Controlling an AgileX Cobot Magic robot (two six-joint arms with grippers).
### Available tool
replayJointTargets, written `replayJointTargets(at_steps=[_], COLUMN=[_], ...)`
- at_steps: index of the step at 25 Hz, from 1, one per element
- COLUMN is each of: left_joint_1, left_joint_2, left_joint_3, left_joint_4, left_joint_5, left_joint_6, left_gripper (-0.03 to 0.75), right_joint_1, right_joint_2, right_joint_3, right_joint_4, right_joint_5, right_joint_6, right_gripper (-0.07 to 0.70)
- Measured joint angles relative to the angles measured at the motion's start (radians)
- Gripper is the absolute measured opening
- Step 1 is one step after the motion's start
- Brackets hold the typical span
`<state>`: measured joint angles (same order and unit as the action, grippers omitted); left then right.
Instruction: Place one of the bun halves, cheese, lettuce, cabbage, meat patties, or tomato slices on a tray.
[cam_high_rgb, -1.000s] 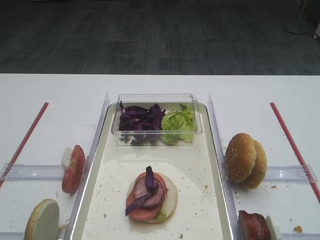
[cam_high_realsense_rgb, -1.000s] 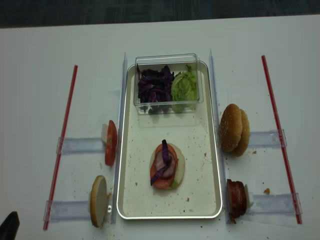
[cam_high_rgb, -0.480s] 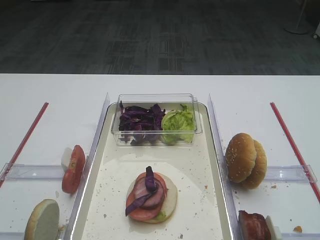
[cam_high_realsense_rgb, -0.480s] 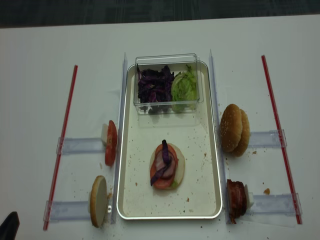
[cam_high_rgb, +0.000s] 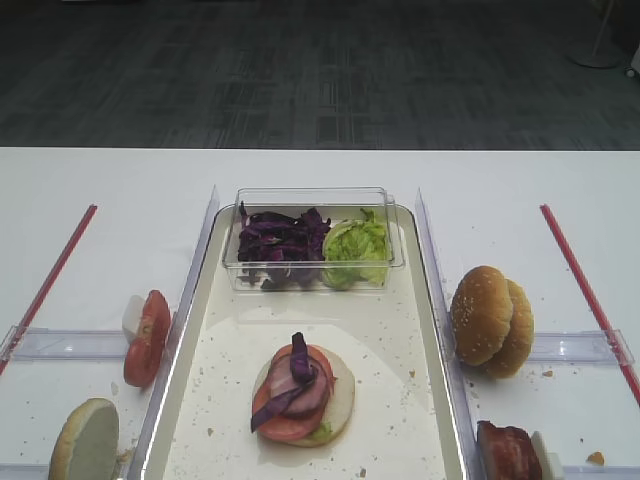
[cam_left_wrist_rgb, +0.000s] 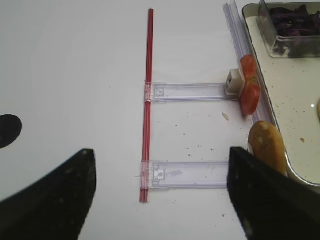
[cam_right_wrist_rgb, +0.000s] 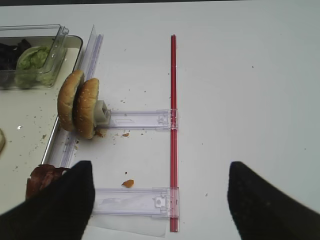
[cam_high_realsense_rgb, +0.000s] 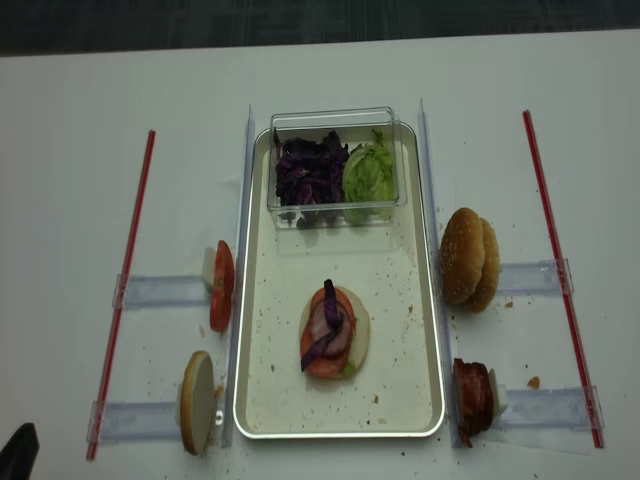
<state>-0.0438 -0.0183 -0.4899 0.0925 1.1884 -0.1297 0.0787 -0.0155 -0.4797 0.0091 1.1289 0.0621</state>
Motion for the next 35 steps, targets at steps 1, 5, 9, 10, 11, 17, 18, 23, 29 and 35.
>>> replayJointTargets(at_steps=[1,5,9,10,11,17,18,23,29,35], left_joint_1=[0.000,0.000,0.000,0.000,0.000,0.000,0.000,0.000,0.000,0.000], left_joint_2=[0.000,0.000,0.000,0.000,0.000,0.000,0.000,0.000,0.000,0.000], left_joint_3=[0.000,0.000,0.000,0.000,0.000,0.000,0.000,0.000,0.000,0.000], left_joint_4=[0.000,0.000,0.000,0.000,0.000,0.000,0.000,0.000,0.000,0.000], left_joint_5=[0.000,0.000,0.000,0.000,0.000,0.000,0.000,0.000,0.000,0.000], left_joint_6=[0.000,0.000,0.000,0.000,0.000,0.000,0.000,0.000,0.000,0.000], left_gripper=[0.502,0.502,0.497,0.495,0.494,0.493,0.493,0.493,0.493,0.493], right_joint_1=[0.000,0.000,0.000,0.000,0.000,0.000,0.000,0.000,0.000,0.000], right_joint_2=[0.000,0.000,0.000,0.000,0.000,0.000,0.000,0.000,0.000,0.000], right_joint_3=[0.000,0.000,0.000,0.000,0.000,0.000,0.000,0.000,0.000,0.000], right_joint_4=[0.000,0.000,0.000,0.000,0.000,0.000,0.000,0.000,0.000,0.000], right_joint_5=[0.000,0.000,0.000,0.000,0.000,0.000,0.000,0.000,0.000,0.000], right_joint_6=[0.000,0.000,0.000,0.000,0.000,0.000,0.000,0.000,0.000,0.000], right_gripper=[0.571,0.571,0.571,0.571,0.571,0.571,0.571,0.571,0.571,0.571])
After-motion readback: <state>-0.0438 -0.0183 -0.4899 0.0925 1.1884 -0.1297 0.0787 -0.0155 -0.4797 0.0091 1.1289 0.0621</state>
